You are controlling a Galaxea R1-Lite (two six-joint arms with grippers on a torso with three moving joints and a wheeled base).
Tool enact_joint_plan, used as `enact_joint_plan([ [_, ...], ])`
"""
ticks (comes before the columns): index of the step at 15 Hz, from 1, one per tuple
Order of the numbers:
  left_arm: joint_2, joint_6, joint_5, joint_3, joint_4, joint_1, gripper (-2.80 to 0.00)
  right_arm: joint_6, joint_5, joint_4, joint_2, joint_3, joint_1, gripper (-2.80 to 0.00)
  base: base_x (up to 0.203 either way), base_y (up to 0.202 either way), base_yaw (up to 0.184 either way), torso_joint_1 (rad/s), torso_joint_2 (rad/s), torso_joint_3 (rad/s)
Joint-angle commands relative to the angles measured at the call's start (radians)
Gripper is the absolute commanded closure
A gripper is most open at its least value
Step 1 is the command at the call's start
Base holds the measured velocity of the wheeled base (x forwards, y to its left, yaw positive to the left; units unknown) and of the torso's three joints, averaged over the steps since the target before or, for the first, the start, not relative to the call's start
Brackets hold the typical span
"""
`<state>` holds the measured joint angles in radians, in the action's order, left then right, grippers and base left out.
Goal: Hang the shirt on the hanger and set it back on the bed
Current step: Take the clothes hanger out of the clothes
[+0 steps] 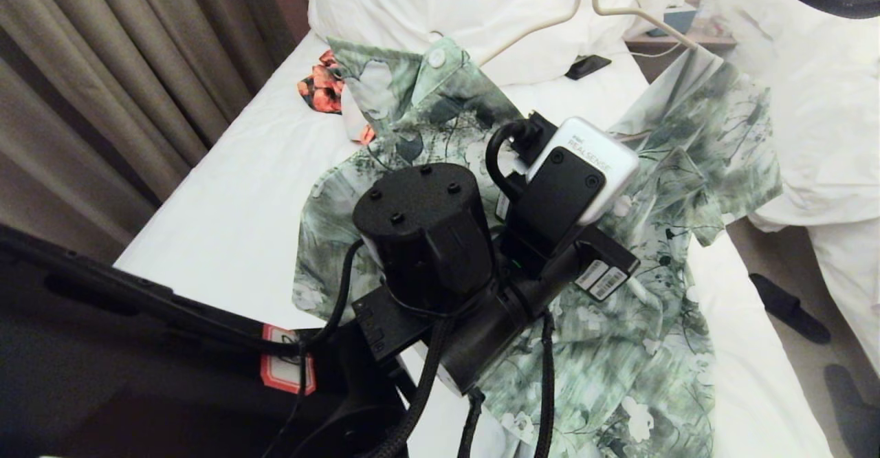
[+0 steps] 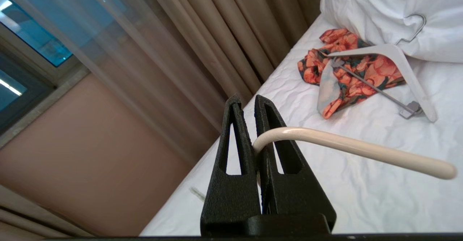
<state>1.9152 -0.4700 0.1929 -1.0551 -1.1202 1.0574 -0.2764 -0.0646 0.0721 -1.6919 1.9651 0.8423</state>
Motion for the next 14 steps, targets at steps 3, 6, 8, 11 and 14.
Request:
enact_joint_plan([
  [3,0.019,-0.009,0.002,0.007,-0.015,0.003,-2.80,-0.009,0.002,0.000,0.003,0.000,0.000,0.00,0.000,0.000,0.000,0.000,0.00,0.000],
  [6,0.022,-0.018,0.003,0.002,-0.047,0.003,-2.80,-0.014,0.014,-0.001,0.006,0.000,0.000,0.00,0.000,0.000,0.000,0.000,0.00,0.000],
  [8,0.034,-0.021,0.003,-0.006,-0.070,0.003,-2.80,-0.015,0.014,-0.002,0.008,0.000,0.001,0.00,0.000,0.000,0.000,0.000,0.00,0.000],
  [11,0.030,-0.030,0.003,-0.008,-0.073,0.006,-2.80,-0.015,0.014,0.000,0.006,0.000,0.000,0.00,0.000,0.000,0.000,0.000,0.00,0.000],
  [14,0.021,-0.028,0.002,-0.008,-0.070,0.009,-2.80,-0.015,0.015,0.000,0.008,0.000,0.000,0.00,0.000,0.000,0.000,0.000,0.00,0.000],
])
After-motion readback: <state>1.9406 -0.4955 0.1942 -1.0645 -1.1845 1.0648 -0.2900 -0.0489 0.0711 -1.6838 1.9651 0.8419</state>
